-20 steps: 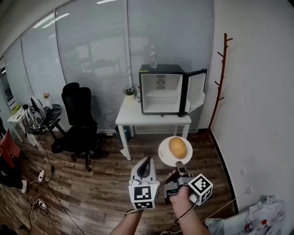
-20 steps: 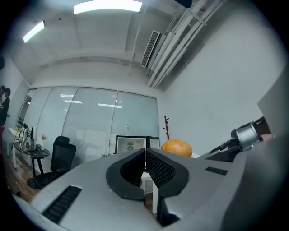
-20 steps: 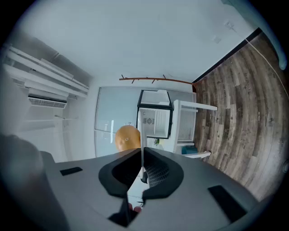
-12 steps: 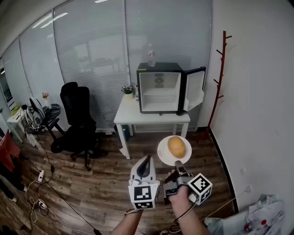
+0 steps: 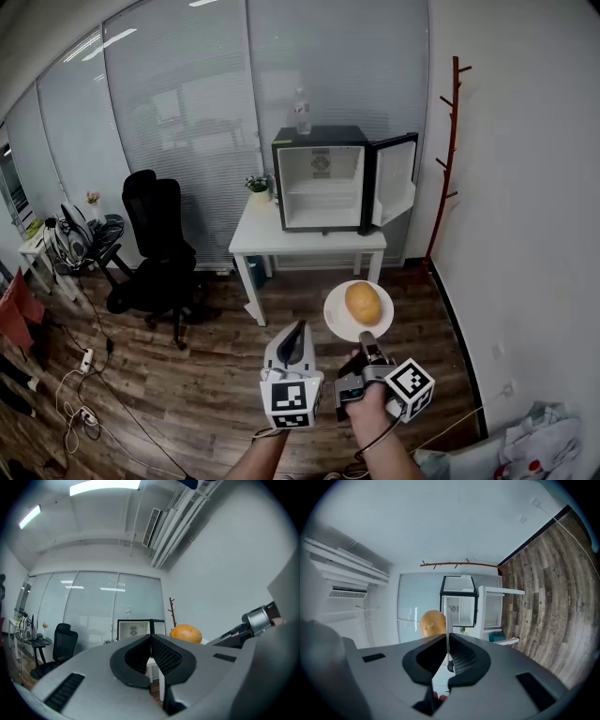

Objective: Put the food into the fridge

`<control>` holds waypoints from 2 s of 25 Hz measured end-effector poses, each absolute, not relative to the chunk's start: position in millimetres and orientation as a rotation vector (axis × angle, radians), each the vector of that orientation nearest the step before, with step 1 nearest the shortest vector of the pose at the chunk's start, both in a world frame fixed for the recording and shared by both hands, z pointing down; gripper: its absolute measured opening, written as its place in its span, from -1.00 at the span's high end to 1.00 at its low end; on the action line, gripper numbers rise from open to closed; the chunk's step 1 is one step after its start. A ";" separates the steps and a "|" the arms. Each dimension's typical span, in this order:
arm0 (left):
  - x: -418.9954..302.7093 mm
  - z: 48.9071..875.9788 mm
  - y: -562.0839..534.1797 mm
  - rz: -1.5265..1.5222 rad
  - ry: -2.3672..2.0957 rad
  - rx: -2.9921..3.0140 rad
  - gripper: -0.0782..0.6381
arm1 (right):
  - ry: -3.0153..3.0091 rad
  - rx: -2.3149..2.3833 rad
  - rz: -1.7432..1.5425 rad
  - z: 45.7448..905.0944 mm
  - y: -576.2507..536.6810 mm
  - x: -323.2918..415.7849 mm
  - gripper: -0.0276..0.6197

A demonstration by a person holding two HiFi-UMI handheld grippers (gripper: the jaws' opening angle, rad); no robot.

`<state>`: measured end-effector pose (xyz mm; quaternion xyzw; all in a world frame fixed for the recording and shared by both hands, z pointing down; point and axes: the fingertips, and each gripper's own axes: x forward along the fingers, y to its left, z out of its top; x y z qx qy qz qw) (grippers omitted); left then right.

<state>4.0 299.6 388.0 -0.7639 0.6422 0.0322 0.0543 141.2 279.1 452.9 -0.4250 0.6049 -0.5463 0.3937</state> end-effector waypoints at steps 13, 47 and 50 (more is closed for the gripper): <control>23.6 392.0 276.4 0.049 1.991 -2.284 0.71 | 1.553 -1.049 -1.405 454.1 247.2 163.5 0.80; -115.9 395.3 -1.9 0.121 1.882 -2.395 0.71 | 1.504 -1.169 -1.336 456.0 -14.1 24.0 0.80; -115.1 400.1 -24.2 0.120 1.879 -2.399 0.71 | 1.504 -1.170 -1.337 461.1 -36.6 24.8 0.80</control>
